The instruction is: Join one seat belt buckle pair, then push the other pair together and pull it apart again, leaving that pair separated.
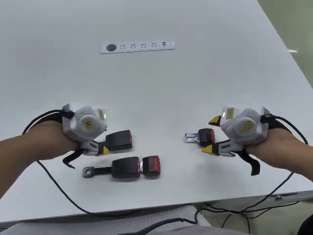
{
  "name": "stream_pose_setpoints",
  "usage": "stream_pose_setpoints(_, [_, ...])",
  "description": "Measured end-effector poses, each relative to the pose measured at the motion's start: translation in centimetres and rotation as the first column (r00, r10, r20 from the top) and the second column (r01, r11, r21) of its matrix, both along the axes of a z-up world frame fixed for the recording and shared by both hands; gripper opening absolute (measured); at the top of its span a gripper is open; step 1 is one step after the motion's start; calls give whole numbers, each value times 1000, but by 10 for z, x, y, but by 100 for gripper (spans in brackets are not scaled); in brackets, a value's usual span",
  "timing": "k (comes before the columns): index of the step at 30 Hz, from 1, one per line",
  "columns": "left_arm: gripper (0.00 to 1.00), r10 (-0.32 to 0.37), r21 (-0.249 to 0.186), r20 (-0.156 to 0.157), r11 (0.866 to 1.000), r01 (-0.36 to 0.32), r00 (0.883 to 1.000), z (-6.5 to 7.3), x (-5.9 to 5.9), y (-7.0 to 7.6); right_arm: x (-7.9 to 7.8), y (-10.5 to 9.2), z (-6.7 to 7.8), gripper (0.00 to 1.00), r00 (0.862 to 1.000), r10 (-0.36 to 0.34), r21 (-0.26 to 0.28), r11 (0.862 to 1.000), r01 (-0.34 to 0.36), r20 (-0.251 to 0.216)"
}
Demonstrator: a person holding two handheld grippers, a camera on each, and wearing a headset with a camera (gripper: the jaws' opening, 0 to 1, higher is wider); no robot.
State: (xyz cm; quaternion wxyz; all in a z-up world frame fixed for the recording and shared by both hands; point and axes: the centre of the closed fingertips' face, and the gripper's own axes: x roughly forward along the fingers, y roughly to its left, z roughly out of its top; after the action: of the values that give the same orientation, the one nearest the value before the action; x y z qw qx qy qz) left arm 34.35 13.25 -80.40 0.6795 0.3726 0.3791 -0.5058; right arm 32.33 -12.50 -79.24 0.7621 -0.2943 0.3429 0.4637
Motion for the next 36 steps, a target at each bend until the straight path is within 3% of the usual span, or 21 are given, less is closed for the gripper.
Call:
stream_pose_setpoints(2, [54, 38, -23, 44, 999, -37, 998, 10, -3, 7, -5, 0, 9, 53, 1000, -26, 23, 999, 25, 15])
stream_pose_setpoints(8, [61, 110, -111, 52, 988, -104, 993, 34, -35, 22, -24, 3, 31, 65, 992, -120, 120, 986, 116, 33])
stream_pose_setpoints(11, [64, 168, -167, 42, 973, -159, 985, 41, -47, 29, -33, 4, 36, 72, 990, -137, 130, 983, 129, 47])
stream_pose_setpoints(14, [72, 190, -179, 84, 969, -173, 978, 46, -54, 41, -40, 4, 35, 77, 990, -129, 122, 985, 120, 64])
stream_pose_setpoints(16, [71, 219, -193, 67, 960, -203, 973, 47, -62, 47, -45, 3, 34, 78, 991, -122, 111, 987, 115, 54])
stream_pose_setpoints(22, [80, 306, -238, 68, 929, -282, 950, 59, -70, 69, -49, 2, 51, 86, 986, -157, 129, 981, 148, 61])
stream_pose_setpoints(28, [91, 363, -267, 70, 904, -333, 929, 67, -79, 86, -54, 0, 57, 92, 981, -186, 146, 974, 175, 63])
stream_pose_setpoints(31, [95, 387, -259, 79, 898, -356, 919, 64, -81, 97, -54, 1, 61, 95, 967, -252, 232, 943, 239, 28])
stream_pose_setpoints(33, [99, 401, -263, 82, 892, -368, 913, 64, -83, 102, -57, -4, 57, 99, 970, -239, 207, 952, 226, 40])
stream_pose_setpoints(36, [100, 419, -268, 72, 882, -387, 905, 64, -84, 108, -59, -5, 59, 100, 968, -247, 205, 950, 234, 40])
